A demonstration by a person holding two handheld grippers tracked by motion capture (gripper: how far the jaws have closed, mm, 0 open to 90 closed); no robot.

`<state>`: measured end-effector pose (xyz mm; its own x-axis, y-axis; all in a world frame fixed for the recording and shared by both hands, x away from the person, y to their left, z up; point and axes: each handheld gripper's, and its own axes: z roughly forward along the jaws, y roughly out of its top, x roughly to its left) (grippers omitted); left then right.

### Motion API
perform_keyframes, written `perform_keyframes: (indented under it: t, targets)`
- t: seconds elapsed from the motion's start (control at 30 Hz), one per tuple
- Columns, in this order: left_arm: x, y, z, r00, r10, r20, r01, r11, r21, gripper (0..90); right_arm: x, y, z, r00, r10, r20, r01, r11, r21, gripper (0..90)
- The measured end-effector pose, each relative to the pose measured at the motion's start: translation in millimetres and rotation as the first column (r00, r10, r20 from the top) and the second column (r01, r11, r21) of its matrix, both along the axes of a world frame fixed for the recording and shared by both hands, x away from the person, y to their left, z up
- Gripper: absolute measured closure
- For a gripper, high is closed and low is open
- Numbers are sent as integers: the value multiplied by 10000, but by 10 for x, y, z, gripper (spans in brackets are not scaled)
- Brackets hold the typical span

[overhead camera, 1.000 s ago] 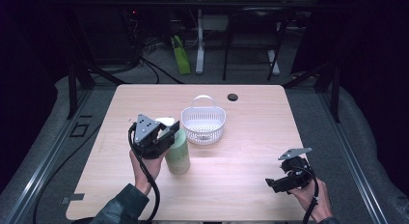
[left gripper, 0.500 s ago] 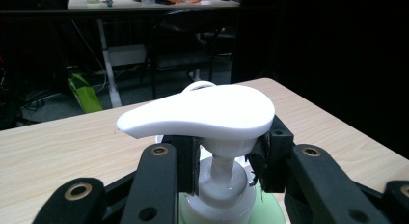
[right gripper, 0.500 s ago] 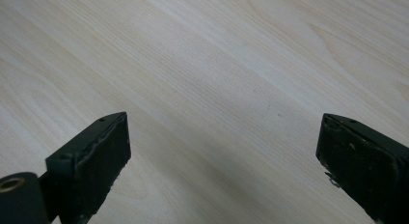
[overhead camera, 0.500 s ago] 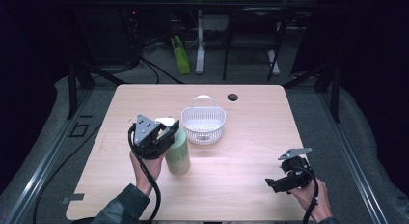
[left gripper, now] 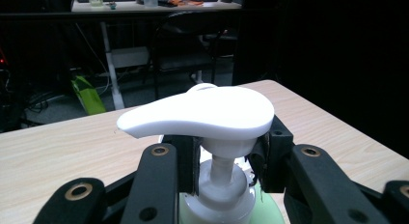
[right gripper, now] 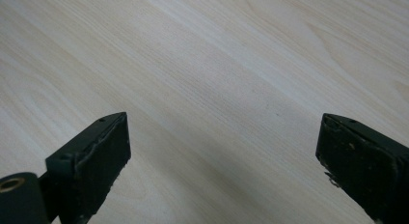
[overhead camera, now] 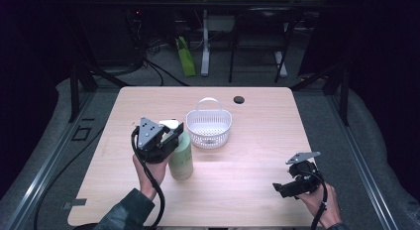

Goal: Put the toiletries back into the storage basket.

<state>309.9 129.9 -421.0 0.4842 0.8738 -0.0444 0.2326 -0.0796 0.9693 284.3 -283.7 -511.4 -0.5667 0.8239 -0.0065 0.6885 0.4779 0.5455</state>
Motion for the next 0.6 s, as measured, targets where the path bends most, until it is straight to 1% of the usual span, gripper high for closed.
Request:
perform_keyframes:
  t: [0.33,0.6]
  targets:
    - [-4,33,60,10000,-31,67,31,10000,71,672,-1,-2,-2,10000,-15,-21,16,10000,52,47]
    - [-12,53,92,9999,-123,49,122,9998,137,672,0,-2,-3,10000,-3,-1,3,10000,-20,47]
